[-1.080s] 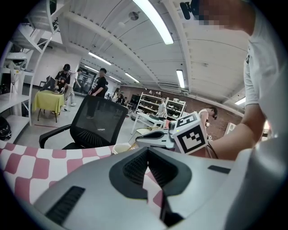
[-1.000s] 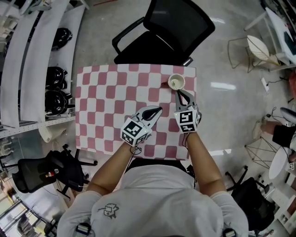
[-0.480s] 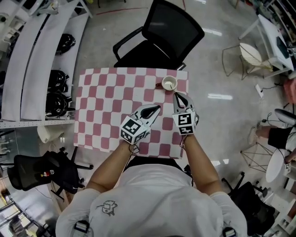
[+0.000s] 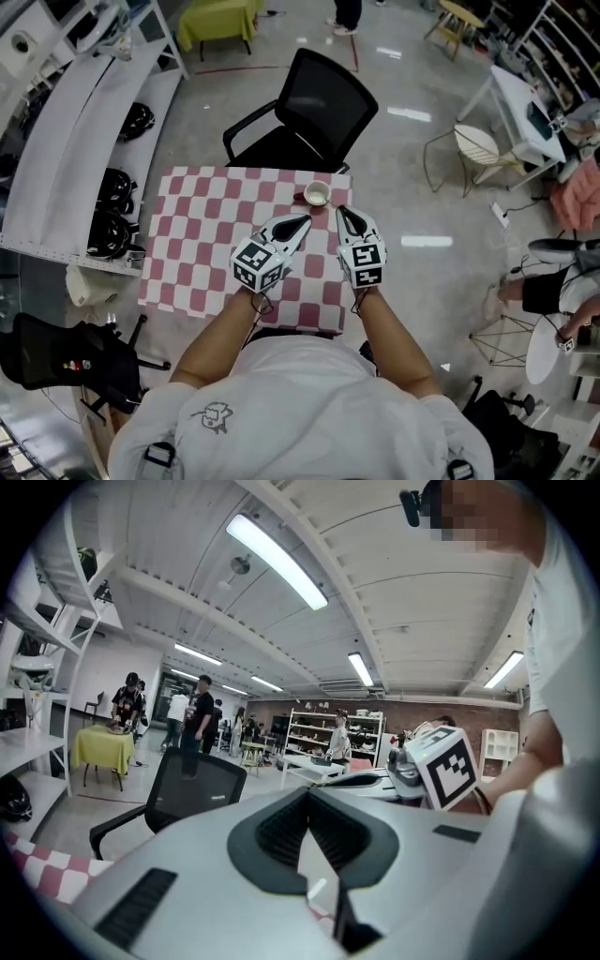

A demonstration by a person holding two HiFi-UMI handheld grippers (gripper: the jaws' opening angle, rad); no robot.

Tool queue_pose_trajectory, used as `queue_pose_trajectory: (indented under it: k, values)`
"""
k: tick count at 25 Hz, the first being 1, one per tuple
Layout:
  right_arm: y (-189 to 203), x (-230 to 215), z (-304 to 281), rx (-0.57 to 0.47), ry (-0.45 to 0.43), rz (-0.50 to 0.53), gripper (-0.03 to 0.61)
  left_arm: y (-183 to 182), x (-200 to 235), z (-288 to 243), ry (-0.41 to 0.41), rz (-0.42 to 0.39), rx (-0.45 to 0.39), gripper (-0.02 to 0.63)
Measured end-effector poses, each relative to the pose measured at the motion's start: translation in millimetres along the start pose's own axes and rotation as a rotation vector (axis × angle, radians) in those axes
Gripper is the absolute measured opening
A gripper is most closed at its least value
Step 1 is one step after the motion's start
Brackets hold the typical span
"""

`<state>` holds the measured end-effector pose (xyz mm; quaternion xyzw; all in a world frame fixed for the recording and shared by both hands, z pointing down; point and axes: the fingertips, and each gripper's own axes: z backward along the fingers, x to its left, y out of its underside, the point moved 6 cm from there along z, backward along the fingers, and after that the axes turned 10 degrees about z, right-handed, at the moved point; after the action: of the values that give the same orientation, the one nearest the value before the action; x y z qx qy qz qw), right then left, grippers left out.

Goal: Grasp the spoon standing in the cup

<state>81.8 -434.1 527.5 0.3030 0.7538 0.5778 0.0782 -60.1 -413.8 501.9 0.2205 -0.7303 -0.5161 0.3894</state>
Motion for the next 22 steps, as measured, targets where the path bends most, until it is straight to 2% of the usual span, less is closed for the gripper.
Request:
queue_pose_trajectory:
  k: [8, 15, 22]
  values:
    - [-43, -8, 82, -0.120, -0.017, 0.033, 0.034, -29, -63, 5, -0.006, -0.049, -0.082, 0.014]
    - [-33, 1, 133, -0.154, -0.057, 0.031, 0.034, -16, -119, 26, -0.042, -0.094, -0.130, 0.014]
    - [-22, 21, 153, -0.175, -0.088, -0.019, 0.034, 9, -143, 59, -0.085, -0.090, -0.082, 0.014]
